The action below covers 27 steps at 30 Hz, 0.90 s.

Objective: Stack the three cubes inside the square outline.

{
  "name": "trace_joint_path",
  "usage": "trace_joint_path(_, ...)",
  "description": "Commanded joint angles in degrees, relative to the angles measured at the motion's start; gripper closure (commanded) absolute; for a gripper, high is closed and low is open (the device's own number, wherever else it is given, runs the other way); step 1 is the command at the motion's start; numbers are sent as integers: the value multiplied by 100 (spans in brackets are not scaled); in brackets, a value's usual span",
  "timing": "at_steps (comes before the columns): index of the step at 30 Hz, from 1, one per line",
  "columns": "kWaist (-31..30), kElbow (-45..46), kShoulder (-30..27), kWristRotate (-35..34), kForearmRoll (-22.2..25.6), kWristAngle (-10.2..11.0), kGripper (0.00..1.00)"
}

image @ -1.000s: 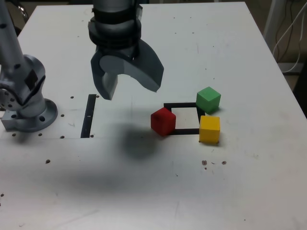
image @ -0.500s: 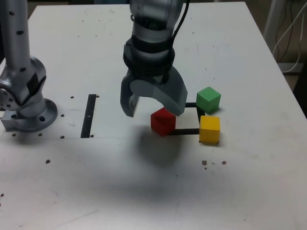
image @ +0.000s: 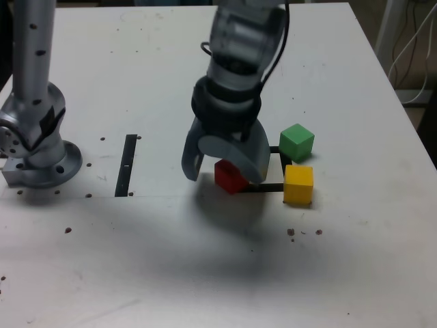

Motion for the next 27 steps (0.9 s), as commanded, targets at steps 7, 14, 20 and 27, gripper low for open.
trace_joint_path(7,117,59,221,118,-129,-31,7)
trace_joint_path(14,176,47,257,194,-255,-67,17)
trace_joint_path(20,187,38,294,249,-296,-147,34)
trace_joint_path(27,187,4,327,288,-388,-126,43)
